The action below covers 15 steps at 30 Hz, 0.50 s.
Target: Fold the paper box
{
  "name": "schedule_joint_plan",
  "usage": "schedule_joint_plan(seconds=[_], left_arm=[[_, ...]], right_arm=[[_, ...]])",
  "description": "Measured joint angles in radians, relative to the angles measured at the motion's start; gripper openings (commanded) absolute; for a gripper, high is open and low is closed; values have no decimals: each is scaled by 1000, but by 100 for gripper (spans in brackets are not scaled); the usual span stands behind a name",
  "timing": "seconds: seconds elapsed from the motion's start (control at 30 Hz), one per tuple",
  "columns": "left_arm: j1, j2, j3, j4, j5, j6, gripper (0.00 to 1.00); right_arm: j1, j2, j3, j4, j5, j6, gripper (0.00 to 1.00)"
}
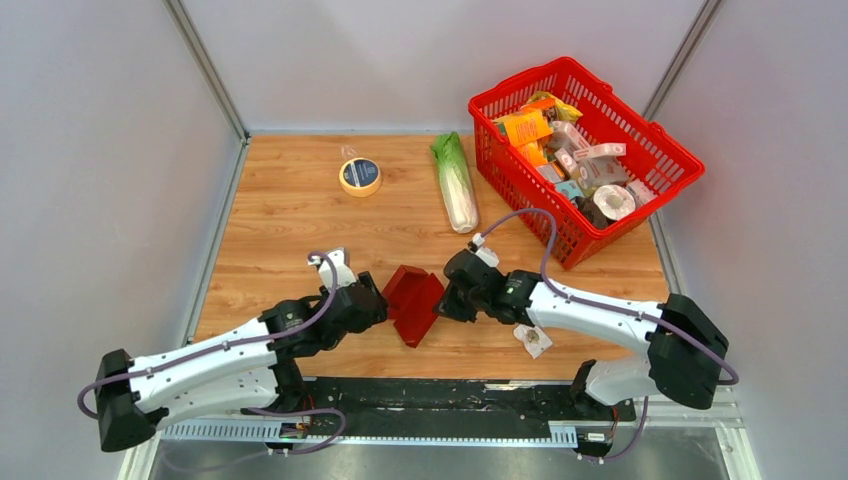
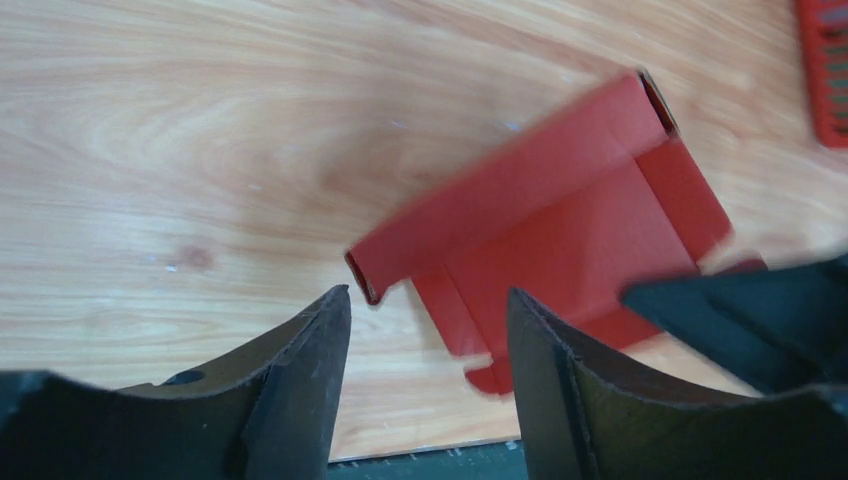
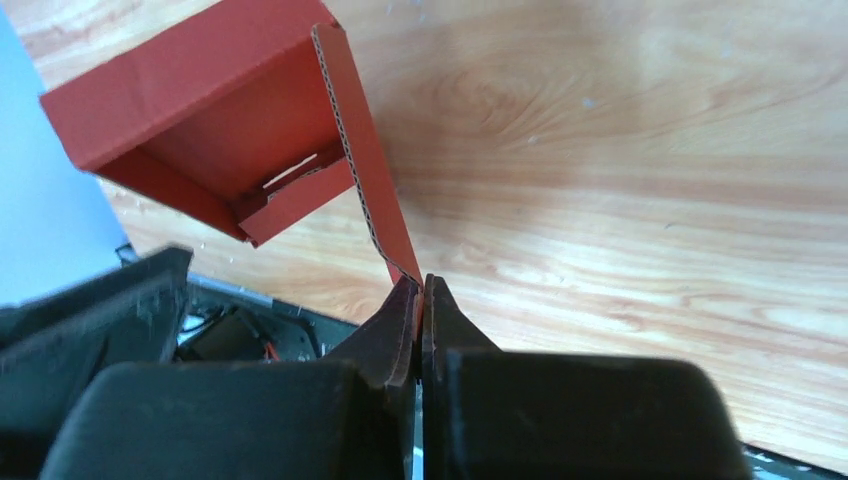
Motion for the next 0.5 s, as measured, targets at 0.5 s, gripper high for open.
schedule_joint_plan(seconds=[0.5], left_arm=[[-1,-556,-97,77,204,359,67]], right_arm=[[-153,238,538,-565,114,-867,0]])
